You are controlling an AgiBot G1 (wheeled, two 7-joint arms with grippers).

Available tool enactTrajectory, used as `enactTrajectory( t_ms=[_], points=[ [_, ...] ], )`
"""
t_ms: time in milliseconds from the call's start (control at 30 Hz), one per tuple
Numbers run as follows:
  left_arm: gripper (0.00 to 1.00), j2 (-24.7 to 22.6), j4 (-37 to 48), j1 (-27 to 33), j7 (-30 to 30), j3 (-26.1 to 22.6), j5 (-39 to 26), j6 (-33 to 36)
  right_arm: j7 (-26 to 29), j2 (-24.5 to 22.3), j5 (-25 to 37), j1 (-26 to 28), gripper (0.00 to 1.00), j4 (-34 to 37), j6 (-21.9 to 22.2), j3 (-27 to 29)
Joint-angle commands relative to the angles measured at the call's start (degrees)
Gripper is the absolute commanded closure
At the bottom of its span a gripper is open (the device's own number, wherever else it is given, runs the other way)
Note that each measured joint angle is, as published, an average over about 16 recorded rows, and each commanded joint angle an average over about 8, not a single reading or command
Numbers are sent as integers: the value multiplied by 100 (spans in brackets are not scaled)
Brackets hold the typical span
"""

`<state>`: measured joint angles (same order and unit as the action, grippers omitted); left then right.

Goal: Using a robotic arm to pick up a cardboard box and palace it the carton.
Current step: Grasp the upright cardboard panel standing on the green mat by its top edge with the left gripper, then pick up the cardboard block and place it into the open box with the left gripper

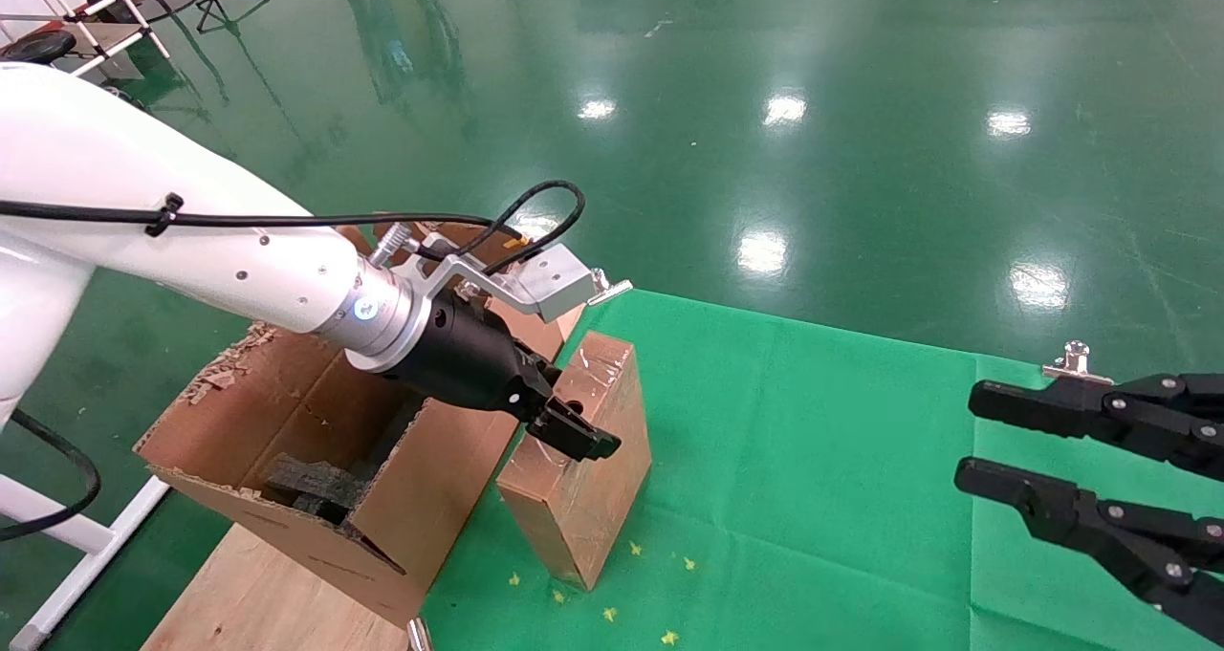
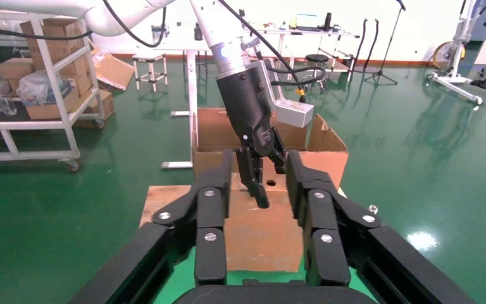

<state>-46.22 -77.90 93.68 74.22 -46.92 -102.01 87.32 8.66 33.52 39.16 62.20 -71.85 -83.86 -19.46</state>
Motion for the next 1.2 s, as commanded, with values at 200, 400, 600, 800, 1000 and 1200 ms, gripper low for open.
enactTrajectory(
  t_ms=[200,400,600,800,1000,1200],
  points=[
    [100,3,0,-6,-1,10,3,-3,0,0,0,0,0,0,0,0],
    [100,5,0,-7,-1,15,6,-9,0,0,0,0,0,0,0,0],
    [100,-10,65,21,-76,-1,-13,-9,0,0,0,0,0,0,0,0],
    [100,78,176,220,-442,-6,-20,19,0,0,0,0,0,0,0,0],
    [100,463,366,617,-1131,302,275,-83,-1,0,0,1,0,1,0,-1],
    [100,839,1075,1274,-1928,742,635,-98,-1,0,0,1,0,1,0,-1]
  ],
)
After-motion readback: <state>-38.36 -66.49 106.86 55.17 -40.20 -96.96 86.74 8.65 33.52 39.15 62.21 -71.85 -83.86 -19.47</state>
